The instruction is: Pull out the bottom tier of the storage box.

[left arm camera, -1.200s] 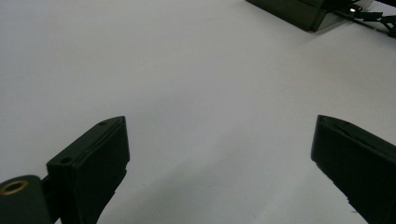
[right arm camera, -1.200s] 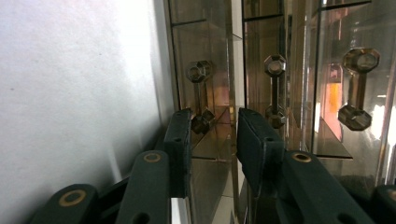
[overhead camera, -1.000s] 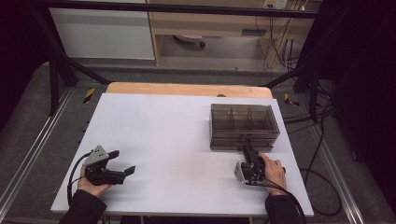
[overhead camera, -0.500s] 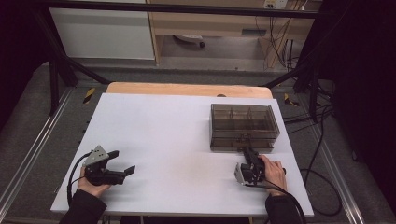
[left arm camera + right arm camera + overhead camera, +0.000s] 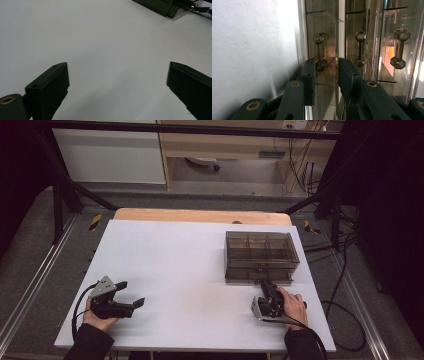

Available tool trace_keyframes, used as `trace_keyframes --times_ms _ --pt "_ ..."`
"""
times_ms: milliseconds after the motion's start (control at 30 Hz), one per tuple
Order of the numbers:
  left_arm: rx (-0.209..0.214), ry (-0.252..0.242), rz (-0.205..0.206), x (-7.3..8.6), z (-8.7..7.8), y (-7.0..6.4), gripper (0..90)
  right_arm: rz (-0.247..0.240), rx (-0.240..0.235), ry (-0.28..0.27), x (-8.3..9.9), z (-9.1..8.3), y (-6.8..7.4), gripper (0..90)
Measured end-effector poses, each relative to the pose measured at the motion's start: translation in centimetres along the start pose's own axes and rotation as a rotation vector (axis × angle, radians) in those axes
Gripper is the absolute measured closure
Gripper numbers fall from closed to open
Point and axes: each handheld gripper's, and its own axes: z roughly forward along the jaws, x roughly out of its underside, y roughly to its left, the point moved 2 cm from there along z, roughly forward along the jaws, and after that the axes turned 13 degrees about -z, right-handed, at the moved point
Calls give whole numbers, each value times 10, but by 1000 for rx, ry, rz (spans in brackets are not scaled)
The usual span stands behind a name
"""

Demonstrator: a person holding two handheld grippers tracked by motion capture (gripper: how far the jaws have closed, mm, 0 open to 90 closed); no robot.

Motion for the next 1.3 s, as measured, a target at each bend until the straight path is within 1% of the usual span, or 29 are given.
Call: trace_keyframes --times_ms 500,633,800,867,1300 --pt "-1 1 1 0 0 0 45 -5 -3 -7 0 -4 1 677" --pt "-4 0 1 0 0 0 45 -13 -3 -7 0 -5 1 677" --pt "-6 1 2 0 0 0 45 -11 -8 -6 0 -7 1 678" --pt "-6 2 2 0 0 0 45 -8 0 -15 0 -7 1 678" --pt "-5 3 2 0 0 0 45 -12 -9 -15 0 -12 1 679"
